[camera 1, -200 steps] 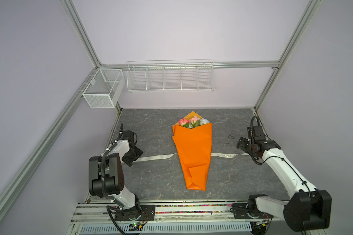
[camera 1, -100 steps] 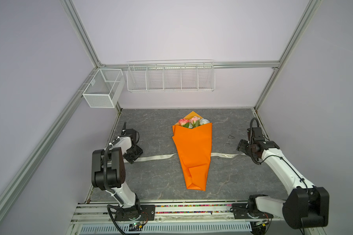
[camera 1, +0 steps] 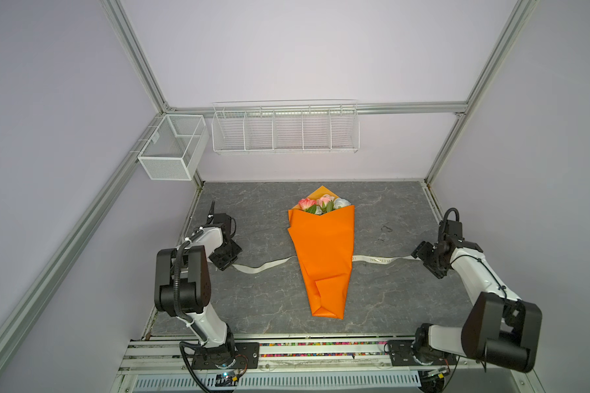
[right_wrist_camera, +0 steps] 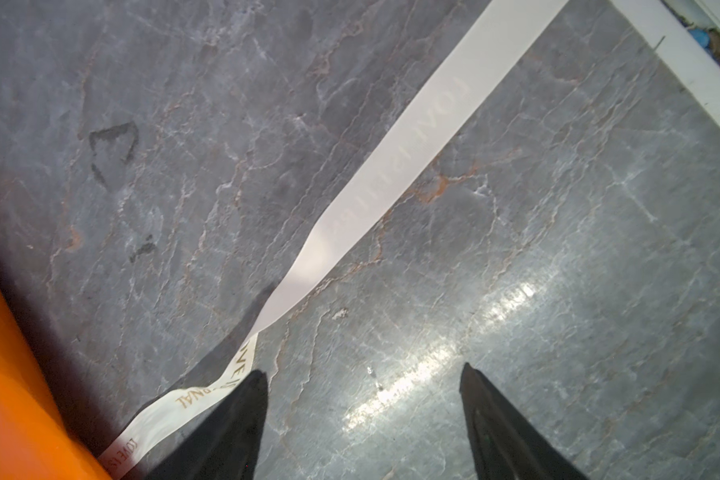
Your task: Tie the bouquet of fake flowers
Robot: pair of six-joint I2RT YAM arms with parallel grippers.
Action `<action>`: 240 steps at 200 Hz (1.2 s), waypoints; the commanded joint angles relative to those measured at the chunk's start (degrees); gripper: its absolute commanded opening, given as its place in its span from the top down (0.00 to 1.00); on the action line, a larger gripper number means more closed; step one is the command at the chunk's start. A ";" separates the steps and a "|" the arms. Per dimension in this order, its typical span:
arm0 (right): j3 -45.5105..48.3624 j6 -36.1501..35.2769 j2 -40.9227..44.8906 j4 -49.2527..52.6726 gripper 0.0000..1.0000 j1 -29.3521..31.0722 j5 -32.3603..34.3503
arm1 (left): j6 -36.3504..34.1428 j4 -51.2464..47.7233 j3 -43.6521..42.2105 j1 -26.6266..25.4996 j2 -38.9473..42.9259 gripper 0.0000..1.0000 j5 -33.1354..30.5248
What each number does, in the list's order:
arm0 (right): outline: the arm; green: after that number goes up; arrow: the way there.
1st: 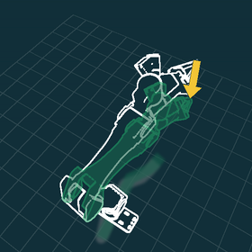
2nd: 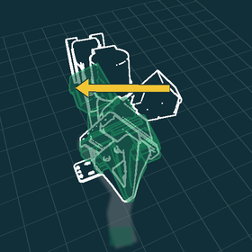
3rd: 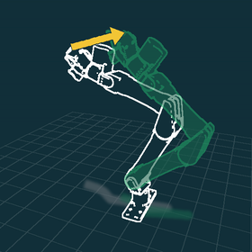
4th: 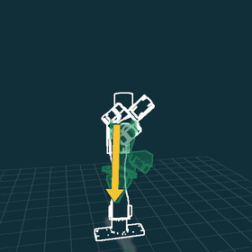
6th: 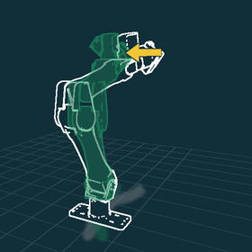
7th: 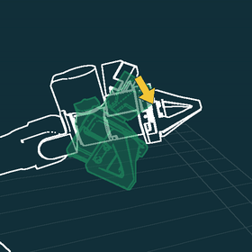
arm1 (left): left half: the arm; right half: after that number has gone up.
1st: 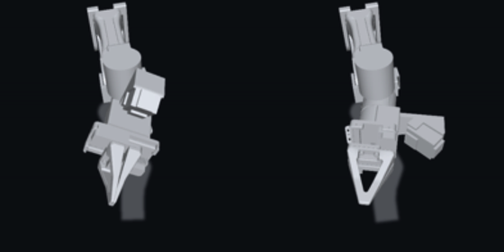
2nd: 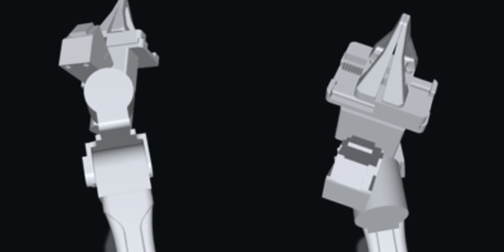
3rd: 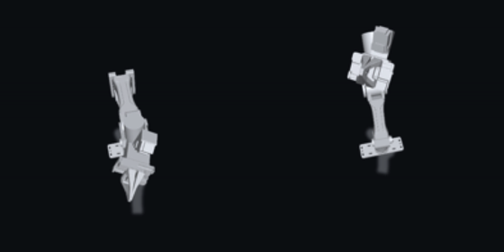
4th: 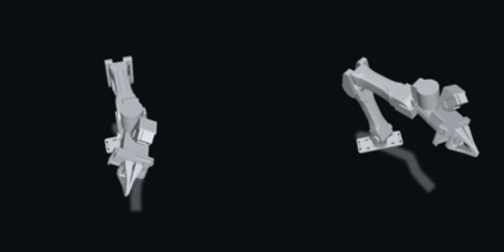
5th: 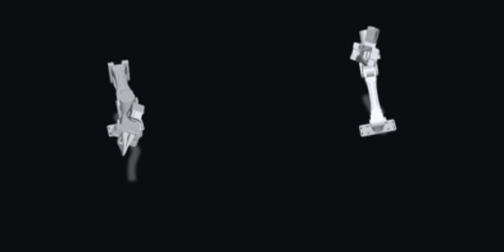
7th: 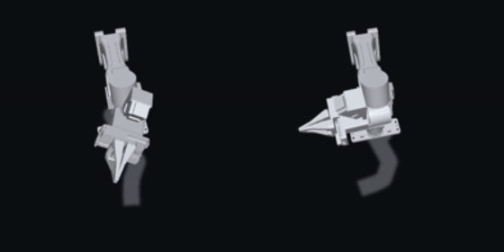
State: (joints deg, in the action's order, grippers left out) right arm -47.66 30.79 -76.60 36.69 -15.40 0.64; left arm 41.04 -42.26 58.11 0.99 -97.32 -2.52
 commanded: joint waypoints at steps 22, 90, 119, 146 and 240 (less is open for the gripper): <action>-3.92 -1.58 -5.88 -0.02 0.18 -3.70 0.96 | -0.07 1.00 -0.96 -2.33 9.83 1.00 4.90; -14.42 -5.53 -22.19 0.42 0.18 -5.66 -0.95 | 0.27 5.83 -5.02 -2.53 19.13 1.00 12.51; -18.08 -5.40 -26.91 4.41 0.19 -2.63 7.21 | 0.49 7.43 -6.38 -2.67 20.93 1.00 14.44; -21.40 -5.45 -30.76 7.18 0.21 -0.70 12.38 | 0.45 7.54 -6.61 -2.75 21.69 1.00 15.47; -16.69 -3.55 -25.17 2.00 0.93 0.16 7.26 | -1.69 7.47 -7.07 -4.59 25.31 1.00 16.69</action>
State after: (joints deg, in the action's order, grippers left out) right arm -67.26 26.92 -106.00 39.24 -15.22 9.96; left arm 41.17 -34.89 51.13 -2.39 -73.95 13.13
